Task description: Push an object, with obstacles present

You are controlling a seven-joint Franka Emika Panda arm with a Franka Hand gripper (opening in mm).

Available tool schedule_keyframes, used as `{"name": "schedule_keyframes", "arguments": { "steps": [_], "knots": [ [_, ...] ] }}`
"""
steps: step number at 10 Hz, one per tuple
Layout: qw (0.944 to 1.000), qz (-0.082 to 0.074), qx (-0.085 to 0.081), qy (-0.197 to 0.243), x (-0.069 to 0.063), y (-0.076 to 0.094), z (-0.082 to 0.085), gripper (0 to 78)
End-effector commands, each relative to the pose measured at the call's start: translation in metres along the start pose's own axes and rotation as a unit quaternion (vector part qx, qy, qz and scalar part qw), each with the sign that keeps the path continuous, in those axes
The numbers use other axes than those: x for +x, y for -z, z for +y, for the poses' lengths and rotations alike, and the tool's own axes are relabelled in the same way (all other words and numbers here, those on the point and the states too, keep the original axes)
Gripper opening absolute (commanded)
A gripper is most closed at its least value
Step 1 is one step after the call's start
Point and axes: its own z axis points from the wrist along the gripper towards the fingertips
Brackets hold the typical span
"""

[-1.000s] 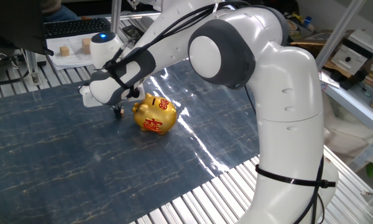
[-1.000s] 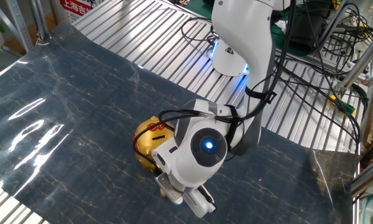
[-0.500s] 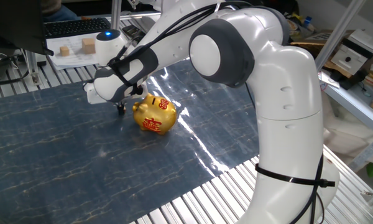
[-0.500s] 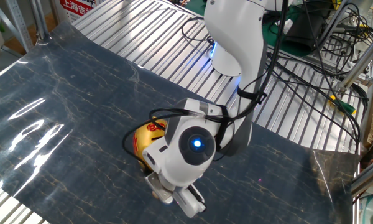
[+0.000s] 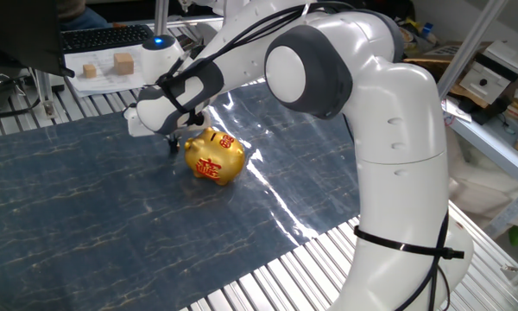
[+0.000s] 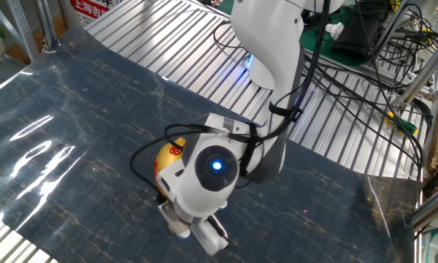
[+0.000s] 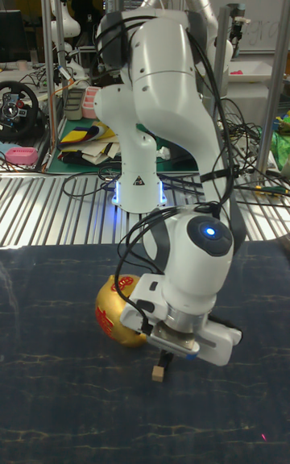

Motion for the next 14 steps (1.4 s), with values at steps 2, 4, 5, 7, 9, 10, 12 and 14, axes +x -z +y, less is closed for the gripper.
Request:
{"name": "schedule_keyframes", "arguments": {
  "steps": [2, 4, 5, 7, 9, 10, 12, 14],
  "knots": [
    [0.9999, -0.005, 0.001, -0.013, -0.010, 0.002, -0.002, 0.0],
    [0.9999, -0.007, 0.005, -0.012, -0.017, 0.004, -0.003, 0.0],
    [0.9999, -0.007, 0.008, -0.009, -0.024, 0.006, -0.004, 0.0],
    [0.9999, -0.007, 0.008, 0.001, -0.034, 0.007, -0.010, 0.0],
    [0.9999, -0.007, 0.007, 0.010, -0.037, 0.006, -0.015, 0.0],
    [1.0000, 0.000, 0.001, 0.006, -0.036, 0.008, -0.015, 0.0],
    [1.0000, 0.005, -0.004, 0.001, -0.035, 0.012, -0.011, 0.0],
    [0.9993, 0.019, -0.024, -0.022, -0.039, 0.026, -0.002, 0.0]
  ]
}}
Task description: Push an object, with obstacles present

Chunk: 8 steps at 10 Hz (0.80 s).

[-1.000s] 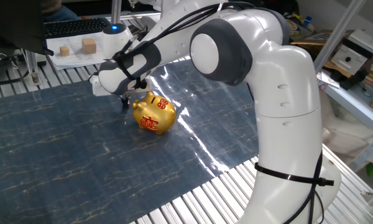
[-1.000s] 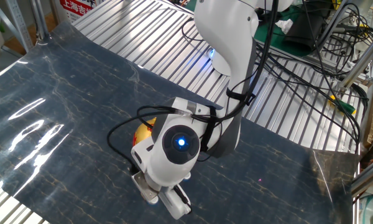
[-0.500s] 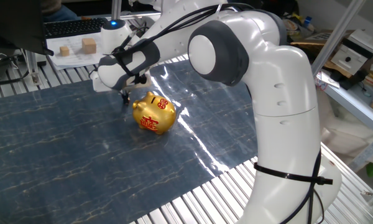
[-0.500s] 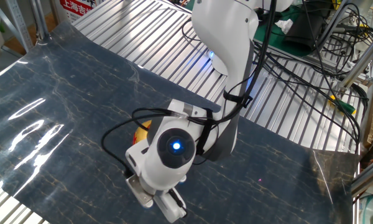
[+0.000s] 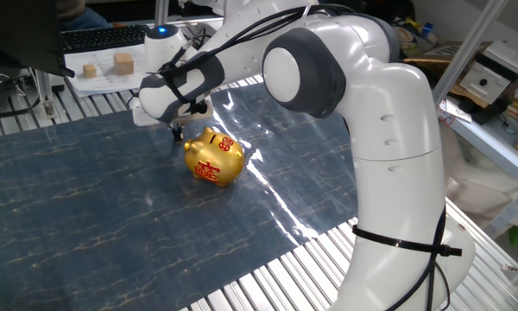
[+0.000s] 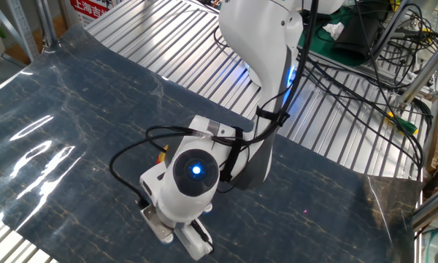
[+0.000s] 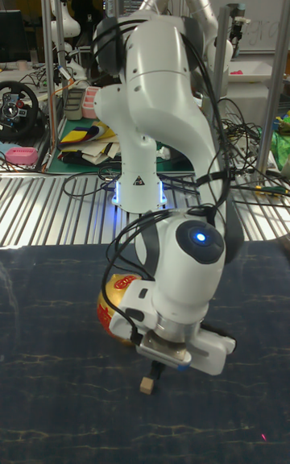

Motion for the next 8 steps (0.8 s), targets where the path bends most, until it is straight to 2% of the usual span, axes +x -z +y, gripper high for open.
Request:
{"name": "schedule_keyframes", "arguments": {
  "steps": [1, 5, 8],
  "knots": [
    [0.9995, 0.013, -0.021, -0.018, -0.008, 0.019, 0.011, 0.0],
    [0.9997, -0.008, -0.023, -0.009, -0.020, 0.004, 0.023, 0.0],
    [0.9996, -0.013, -0.025, 0.001, -0.028, 0.002, 0.021, 0.0]
  ]
}}
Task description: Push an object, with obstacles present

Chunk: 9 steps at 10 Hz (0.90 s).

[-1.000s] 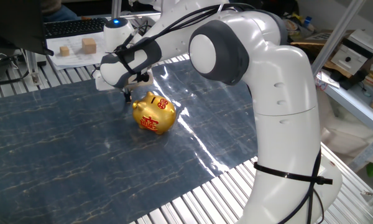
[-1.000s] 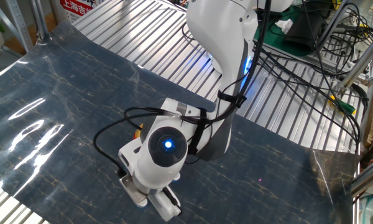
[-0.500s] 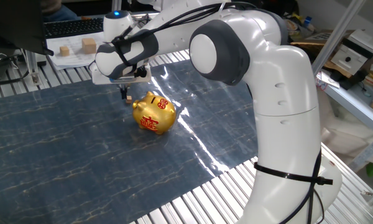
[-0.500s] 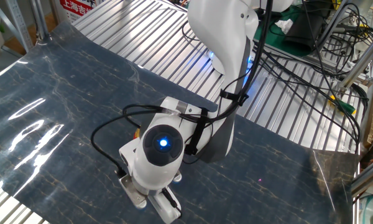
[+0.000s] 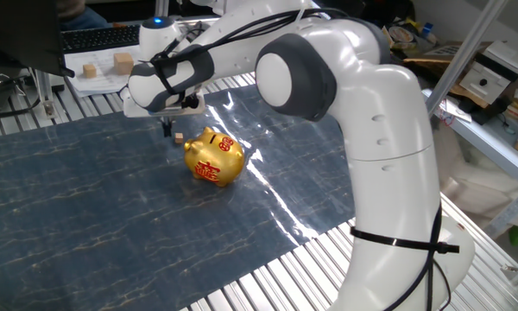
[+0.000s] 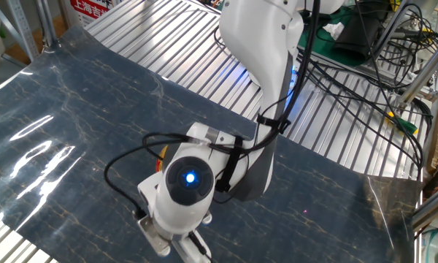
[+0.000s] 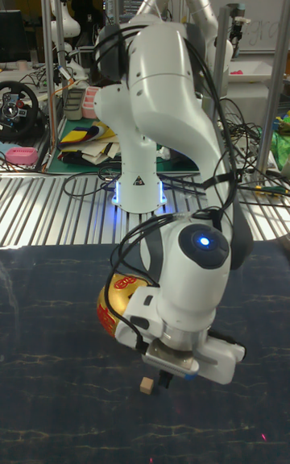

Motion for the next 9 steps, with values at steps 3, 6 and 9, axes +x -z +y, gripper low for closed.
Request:
{"name": "schedule_keyframes", "arguments": {
  "steps": [3, 6, 9],
  "knots": [
    [0.9996, -0.012, -0.004, 0.023, -0.013, -0.010, -0.006, 0.0],
    [0.9997, -0.003, -0.003, 0.023, -0.009, -0.016, -0.009, 0.0],
    [0.9994, 0.004, -0.001, 0.034, -0.003, -0.017, -0.010, 0.0]
  ]
}}
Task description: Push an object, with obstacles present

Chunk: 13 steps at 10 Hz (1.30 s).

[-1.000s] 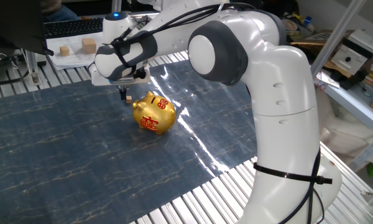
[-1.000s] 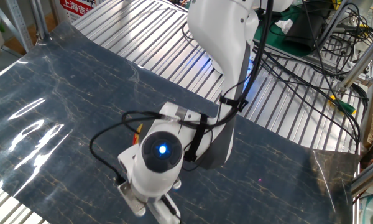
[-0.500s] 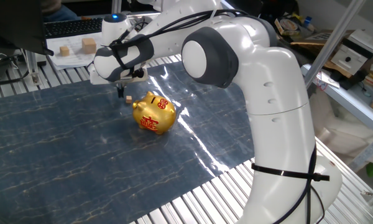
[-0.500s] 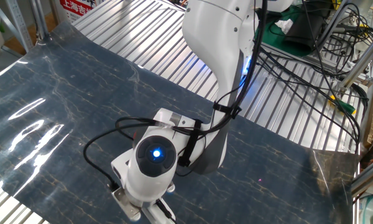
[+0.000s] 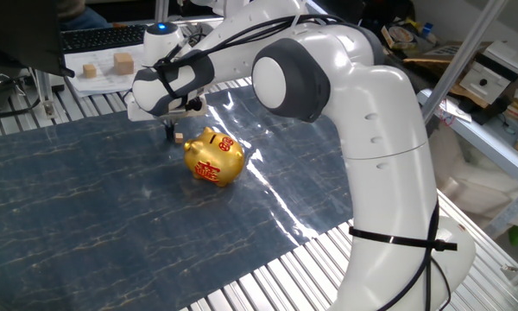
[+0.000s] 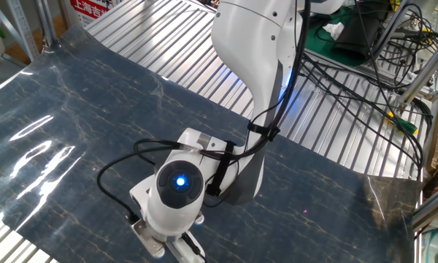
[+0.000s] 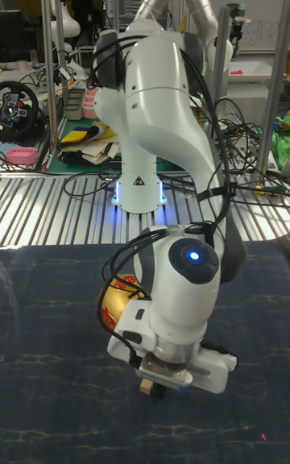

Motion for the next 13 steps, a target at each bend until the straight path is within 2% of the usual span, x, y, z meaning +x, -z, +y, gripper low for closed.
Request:
{"name": "schedule_keyframes", "arguments": {
  "steps": [1, 2, 4, 6, 7, 9, 13],
  "knots": [
    [0.9996, 0.006, 0.006, 0.025, 0.002, 0.004, -0.004, 0.0],
    [0.9996, 0.007, 0.007, 0.028, 0.002, 0.004, -0.005, 0.0],
    [0.9985, 0.012, 0.008, 0.053, -0.002, 0.006, -0.021, 0.0],
    [0.9983, 0.014, 0.010, 0.056, -0.002, 0.007, -0.025, 0.0],
    [0.9976, 0.013, 0.019, 0.066, -0.001, 0.007, -0.032, 0.0],
    [0.9968, 0.011, 0.020, 0.077, -0.002, 0.003, -0.044, 0.0],
    [0.9955, 0.007, 0.032, 0.089, 0.000, 0.003, -0.058, 0.0]
  ]
}}
